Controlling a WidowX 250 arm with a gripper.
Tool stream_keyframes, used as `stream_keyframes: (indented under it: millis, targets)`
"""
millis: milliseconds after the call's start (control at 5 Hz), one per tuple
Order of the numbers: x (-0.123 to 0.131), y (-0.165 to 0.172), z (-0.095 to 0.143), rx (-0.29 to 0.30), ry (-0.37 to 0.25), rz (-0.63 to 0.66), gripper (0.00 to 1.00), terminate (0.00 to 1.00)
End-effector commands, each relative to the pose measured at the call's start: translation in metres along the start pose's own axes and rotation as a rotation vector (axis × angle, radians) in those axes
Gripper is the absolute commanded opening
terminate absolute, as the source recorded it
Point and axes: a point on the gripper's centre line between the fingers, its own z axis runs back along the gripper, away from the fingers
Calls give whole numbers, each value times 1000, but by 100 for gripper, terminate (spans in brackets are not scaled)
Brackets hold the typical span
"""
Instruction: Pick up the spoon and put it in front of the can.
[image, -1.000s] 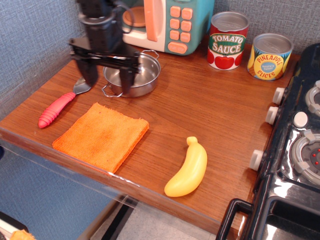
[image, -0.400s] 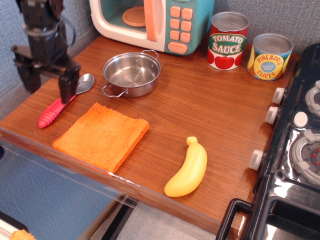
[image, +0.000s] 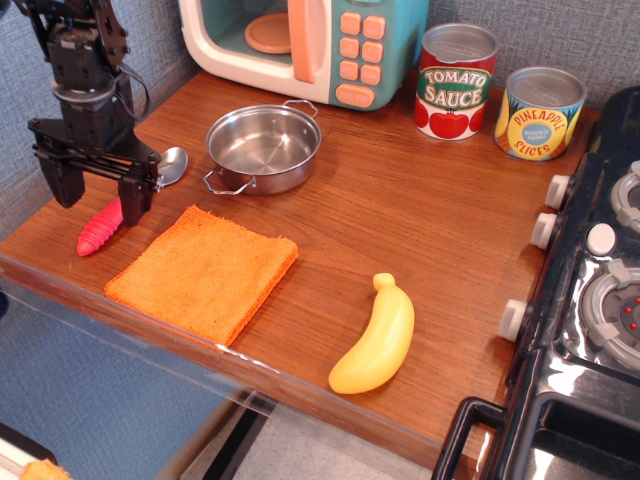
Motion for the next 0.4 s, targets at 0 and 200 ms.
stream_keyframes:
  millis: [0,200]
  targets:
    - [17,8,-4,-45,-88,5,100,0]
    - [19,10,-14,-92,-113,-21,100,0]
